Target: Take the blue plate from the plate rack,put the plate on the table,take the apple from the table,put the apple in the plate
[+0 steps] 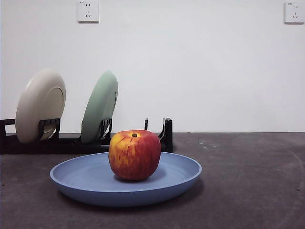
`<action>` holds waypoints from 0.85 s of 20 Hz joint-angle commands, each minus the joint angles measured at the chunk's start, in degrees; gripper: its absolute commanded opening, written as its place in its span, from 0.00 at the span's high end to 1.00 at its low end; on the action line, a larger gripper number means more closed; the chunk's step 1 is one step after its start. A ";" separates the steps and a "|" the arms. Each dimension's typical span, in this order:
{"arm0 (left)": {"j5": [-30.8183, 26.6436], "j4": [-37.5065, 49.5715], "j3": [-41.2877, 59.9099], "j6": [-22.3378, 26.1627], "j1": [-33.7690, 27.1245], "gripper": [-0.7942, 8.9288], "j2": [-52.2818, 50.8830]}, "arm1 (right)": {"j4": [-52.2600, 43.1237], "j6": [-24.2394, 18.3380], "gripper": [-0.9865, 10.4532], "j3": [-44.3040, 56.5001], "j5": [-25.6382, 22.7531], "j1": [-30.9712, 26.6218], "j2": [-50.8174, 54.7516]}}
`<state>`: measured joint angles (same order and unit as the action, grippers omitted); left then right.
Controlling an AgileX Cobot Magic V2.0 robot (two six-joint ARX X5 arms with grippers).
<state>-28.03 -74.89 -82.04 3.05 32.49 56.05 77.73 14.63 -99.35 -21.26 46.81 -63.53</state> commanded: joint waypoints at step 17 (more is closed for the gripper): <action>35.91 77.31 73.44 2.84 -31.63 0.92 -41.77 | 1.05 0.68 0.91 0.24 -0.24 0.07 -1.25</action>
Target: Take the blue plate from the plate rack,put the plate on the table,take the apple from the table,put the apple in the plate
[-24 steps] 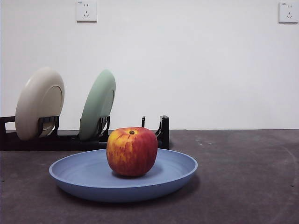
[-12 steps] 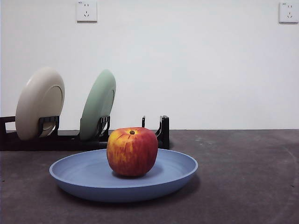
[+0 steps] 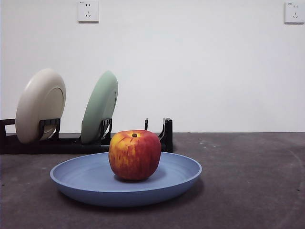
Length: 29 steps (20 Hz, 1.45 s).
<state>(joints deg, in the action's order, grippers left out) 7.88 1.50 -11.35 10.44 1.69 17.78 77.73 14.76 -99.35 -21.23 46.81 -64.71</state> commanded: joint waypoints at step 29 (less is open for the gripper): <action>-0.20 -10.71 10.86 -11.76 -0.90 0.92 -16.55 | 1.05 0.55 0.91 0.24 -0.24 0.07 -0.07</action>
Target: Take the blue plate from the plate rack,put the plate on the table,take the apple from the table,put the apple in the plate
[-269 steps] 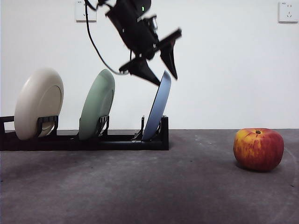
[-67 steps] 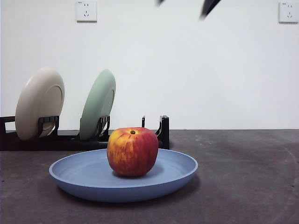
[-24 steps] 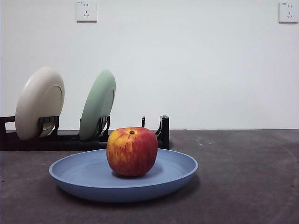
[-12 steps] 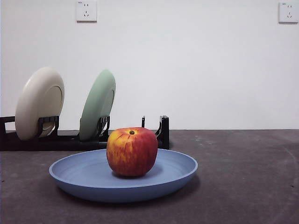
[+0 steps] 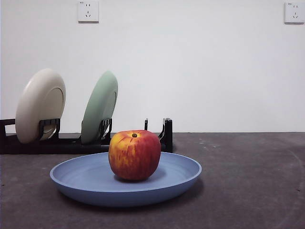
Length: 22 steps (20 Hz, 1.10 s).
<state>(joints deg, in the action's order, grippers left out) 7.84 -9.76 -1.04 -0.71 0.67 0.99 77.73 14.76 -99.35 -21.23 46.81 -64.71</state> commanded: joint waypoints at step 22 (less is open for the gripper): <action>-0.15 0.52 0.55 -0.61 0.13 0.92 2.89 | -54.75 -23.10 0.91 33.77 21.92 -23.45 12.50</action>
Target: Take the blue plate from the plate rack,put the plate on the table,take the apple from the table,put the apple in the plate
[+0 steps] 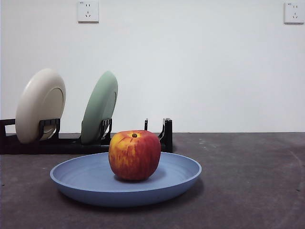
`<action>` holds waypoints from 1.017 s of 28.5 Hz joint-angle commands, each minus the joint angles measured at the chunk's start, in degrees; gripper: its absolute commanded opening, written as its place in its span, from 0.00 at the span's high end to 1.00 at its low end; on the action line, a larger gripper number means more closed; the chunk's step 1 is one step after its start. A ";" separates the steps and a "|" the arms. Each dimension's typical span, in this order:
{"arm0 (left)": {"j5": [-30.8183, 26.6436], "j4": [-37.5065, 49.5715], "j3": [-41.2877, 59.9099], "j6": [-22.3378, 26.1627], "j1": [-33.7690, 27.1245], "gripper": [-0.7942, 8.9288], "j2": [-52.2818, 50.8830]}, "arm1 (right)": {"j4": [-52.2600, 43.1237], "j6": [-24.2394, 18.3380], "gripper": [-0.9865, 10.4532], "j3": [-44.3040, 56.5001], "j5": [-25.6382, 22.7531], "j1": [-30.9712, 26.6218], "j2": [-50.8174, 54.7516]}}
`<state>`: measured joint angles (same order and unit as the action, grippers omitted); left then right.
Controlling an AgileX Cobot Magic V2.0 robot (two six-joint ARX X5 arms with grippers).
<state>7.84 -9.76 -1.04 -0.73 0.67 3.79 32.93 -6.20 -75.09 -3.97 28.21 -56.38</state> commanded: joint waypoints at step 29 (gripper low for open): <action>-0.13 0.52 0.55 -0.59 0.13 0.92 0.09 | -29.97 -1.29 0.91 72.22 6.54 -27.93 48.50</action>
<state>7.86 -9.76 -1.04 -0.73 0.67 3.90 3.73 -7.97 -3.95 2.81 0.49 -8.56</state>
